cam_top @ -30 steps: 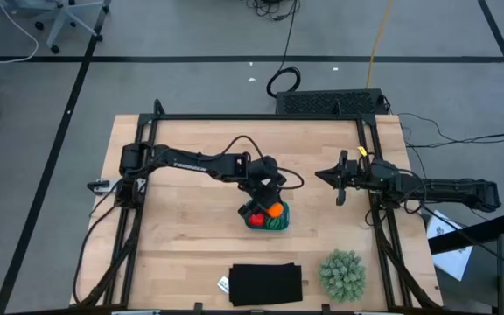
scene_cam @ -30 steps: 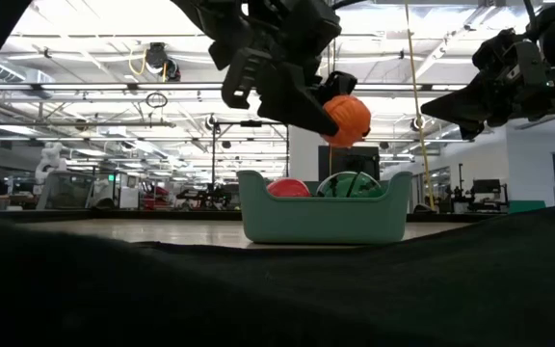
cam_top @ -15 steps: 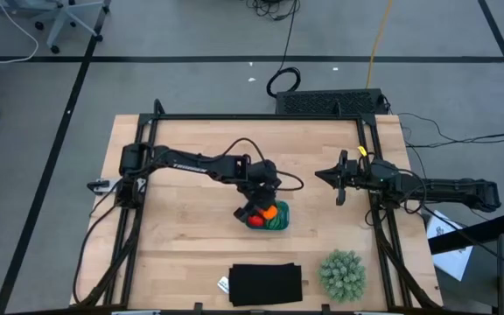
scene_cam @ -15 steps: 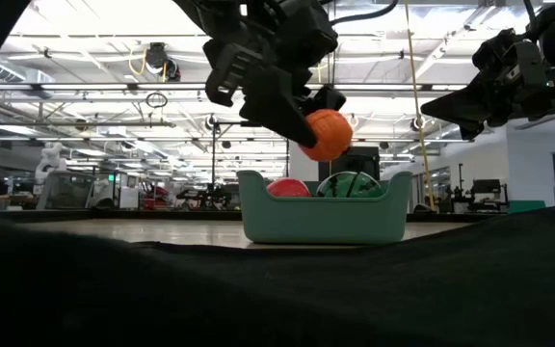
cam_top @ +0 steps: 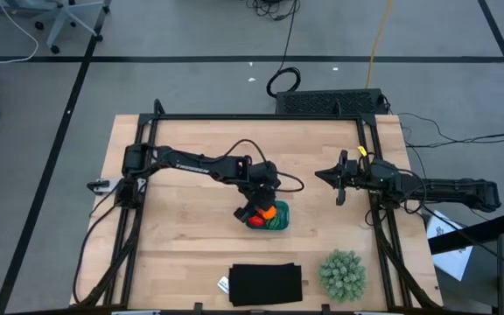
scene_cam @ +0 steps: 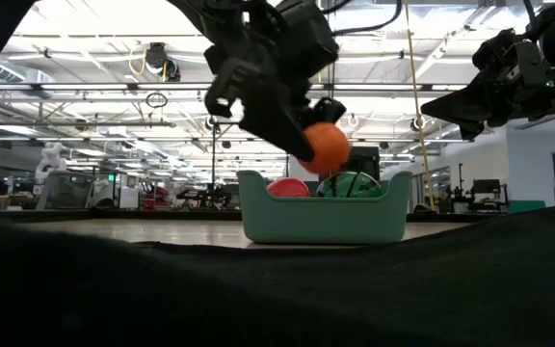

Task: Pick and placing Produce into tupperware
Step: Put the orange pumpkin into the blue container

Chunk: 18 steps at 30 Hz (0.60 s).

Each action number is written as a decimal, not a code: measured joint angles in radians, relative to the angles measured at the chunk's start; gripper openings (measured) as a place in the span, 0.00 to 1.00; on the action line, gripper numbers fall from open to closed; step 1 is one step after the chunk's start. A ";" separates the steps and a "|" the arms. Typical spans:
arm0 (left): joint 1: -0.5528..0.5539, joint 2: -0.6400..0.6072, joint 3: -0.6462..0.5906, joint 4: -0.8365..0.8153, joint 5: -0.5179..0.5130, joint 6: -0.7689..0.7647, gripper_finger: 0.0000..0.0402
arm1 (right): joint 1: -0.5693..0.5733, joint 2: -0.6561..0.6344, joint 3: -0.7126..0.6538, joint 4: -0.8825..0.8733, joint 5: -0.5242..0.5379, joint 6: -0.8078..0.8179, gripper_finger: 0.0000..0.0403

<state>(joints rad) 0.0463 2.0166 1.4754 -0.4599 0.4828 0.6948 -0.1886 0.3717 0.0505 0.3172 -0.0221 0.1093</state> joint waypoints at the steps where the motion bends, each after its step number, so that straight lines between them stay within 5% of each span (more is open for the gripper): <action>1: 0.000 0.006 0.000 0.006 -0.008 0.003 0.59 | 0.000 0.000 0.000 0.000 0.000 0.000 0.00; 18: -0.015 0.040 0.000 0.004 -0.118 0.035 0.59 | 0.000 0.026 0.000 0.008 0.000 -0.015 0.00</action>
<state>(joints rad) 0.0317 2.0570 1.4757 -0.4560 0.3649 0.7296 -0.1883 0.3981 0.0503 0.3252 -0.0219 0.0948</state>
